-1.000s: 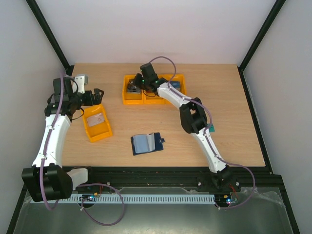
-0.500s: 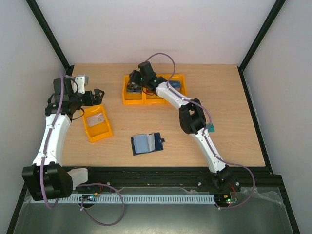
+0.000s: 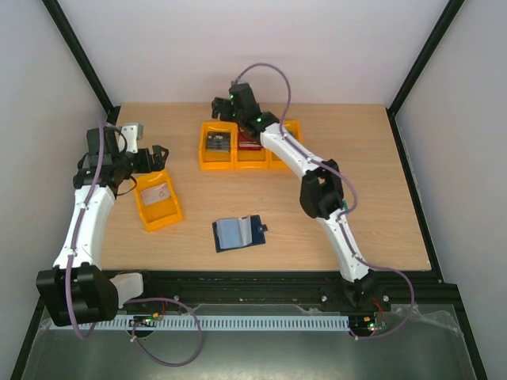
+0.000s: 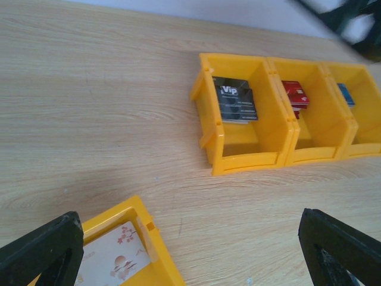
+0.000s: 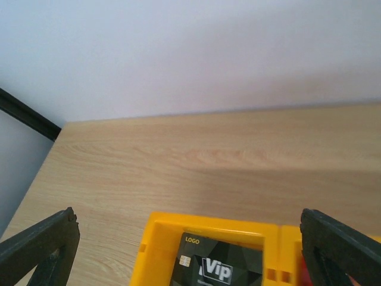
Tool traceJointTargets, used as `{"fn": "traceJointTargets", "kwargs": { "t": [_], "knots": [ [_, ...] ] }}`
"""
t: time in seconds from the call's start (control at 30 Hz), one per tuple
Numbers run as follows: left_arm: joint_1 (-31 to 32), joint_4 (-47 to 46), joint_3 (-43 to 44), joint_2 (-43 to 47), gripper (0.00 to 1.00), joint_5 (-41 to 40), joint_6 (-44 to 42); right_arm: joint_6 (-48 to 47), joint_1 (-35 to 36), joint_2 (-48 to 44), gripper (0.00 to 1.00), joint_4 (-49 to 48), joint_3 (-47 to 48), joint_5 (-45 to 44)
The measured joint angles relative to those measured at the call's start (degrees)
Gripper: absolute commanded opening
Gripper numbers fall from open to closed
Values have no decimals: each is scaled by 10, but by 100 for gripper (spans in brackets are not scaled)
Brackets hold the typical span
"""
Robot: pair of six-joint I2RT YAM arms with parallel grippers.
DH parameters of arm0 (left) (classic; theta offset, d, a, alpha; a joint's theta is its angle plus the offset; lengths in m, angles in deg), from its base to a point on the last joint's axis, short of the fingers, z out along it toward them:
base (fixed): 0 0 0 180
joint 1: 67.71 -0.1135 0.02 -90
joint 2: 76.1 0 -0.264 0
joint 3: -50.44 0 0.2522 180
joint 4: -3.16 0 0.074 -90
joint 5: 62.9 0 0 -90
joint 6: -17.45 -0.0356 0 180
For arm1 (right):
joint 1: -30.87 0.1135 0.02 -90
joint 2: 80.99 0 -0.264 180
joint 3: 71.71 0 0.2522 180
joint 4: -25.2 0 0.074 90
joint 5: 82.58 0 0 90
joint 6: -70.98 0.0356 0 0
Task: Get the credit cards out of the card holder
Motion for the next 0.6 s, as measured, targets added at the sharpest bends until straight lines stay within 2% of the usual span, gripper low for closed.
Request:
{"fn": "traceJointTargets", "kwargs": {
  "t": [0.1,0.23,0.33,0.43,0.5,0.6],
  "knots": [
    [0,-5,-7,2,99,-26,1,-53,-5,-85,99,19,-45,-26],
    [0,-53,-13,5,99,-97,26,-118,-36,-298,98,10,-199,-42],
    [1,-134,-34,11,99,-148,47,-149,-105,-479,99,-46,-363,-29],
    [7,-245,-95,19,99,-188,56,-158,-215,-644,99,-141,-580,-22],
    [14,-325,-155,19,99,-212,53,-160,-269,-723,98,-206,-730,-42],
    [31,-427,-260,15,99,-240,39,-161,-298,-797,99,-304,-950,-88]
  ]
}}
